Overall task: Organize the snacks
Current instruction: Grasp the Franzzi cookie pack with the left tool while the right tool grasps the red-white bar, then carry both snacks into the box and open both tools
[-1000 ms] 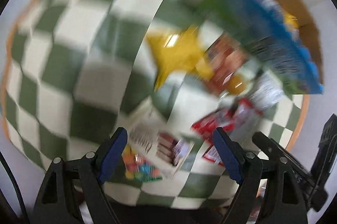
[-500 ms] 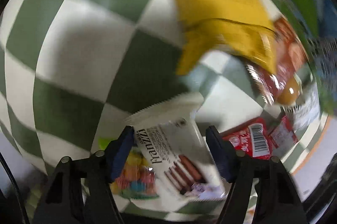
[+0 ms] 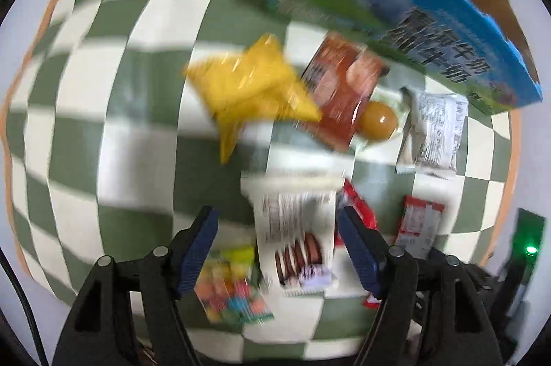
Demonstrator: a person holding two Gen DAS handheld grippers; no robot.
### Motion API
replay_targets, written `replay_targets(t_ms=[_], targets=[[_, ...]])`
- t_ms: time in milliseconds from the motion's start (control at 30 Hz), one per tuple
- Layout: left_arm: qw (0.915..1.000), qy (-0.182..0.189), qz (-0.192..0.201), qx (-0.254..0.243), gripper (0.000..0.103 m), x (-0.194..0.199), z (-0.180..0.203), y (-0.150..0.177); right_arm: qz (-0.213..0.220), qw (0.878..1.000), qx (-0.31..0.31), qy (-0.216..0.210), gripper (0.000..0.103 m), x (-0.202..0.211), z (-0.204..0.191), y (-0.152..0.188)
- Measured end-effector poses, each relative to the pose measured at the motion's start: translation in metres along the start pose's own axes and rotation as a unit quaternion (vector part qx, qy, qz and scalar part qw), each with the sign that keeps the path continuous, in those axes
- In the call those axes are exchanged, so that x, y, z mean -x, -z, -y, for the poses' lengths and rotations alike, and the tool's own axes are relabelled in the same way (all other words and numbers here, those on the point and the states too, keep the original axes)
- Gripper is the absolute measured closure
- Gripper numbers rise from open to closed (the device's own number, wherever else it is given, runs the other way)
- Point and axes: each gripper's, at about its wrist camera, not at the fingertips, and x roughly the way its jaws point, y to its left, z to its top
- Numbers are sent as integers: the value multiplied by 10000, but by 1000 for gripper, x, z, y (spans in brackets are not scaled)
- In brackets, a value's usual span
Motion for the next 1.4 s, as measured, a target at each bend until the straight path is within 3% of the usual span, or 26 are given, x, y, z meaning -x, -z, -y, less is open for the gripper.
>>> replay_targets(t_ms=[133, 233, 267, 300, 367, 467, 567, 667, 833, 967, 1233, 1400], targets=[[9953, 337, -752, 513, 32, -41, -2, 19, 105, 9998, -94, 173, 31, -15, 5, 11], [9974, 252, -588, 344, 36, -53, 13, 19, 187, 9990, -25, 414, 39, -23, 0, 14], [9985, 229, -422, 248, 48, -53, 17, 22, 214, 9984, 30, 525, 46, -24, 0, 16], [9992, 155, -338, 139, 54, -54, 23, 26, 225, 9982, 57, 561, 51, -24, 1, 19], [9997, 22, -231, -107, 54, -52, 32, 34, 239, 9985, 114, 489, 56, -23, 0, 26], [9991, -45, -214, -353, 54, -45, 46, 49, 176, 9989, 134, 415, 57, -18, 7, 32], [9984, 132, -417, -371, 51, -50, 45, 64, 6, 9997, 136, 218, 56, -15, 19, 43], [9980, 120, -577, -206, 49, -63, 35, 72, -16, 10000, -39, -5, 46, -19, 24, 47], [9982, -104, -445, -387, 53, -59, 56, 81, 82, 9990, -32, 436, 46, -34, 21, 43], [9986, 87, -449, -283, 53, -38, 55, 72, 305, 9972, 99, 675, 57, -34, 6, 59], [9986, 470, 30, -252, 53, 49, 31, 67, 640, 9977, -140, -164, 58, 19, 3, 55], [9936, 895, 543, -419, 53, 114, 33, 24, 1114, 9907, 33, -780, 58, 101, -4, 31]])
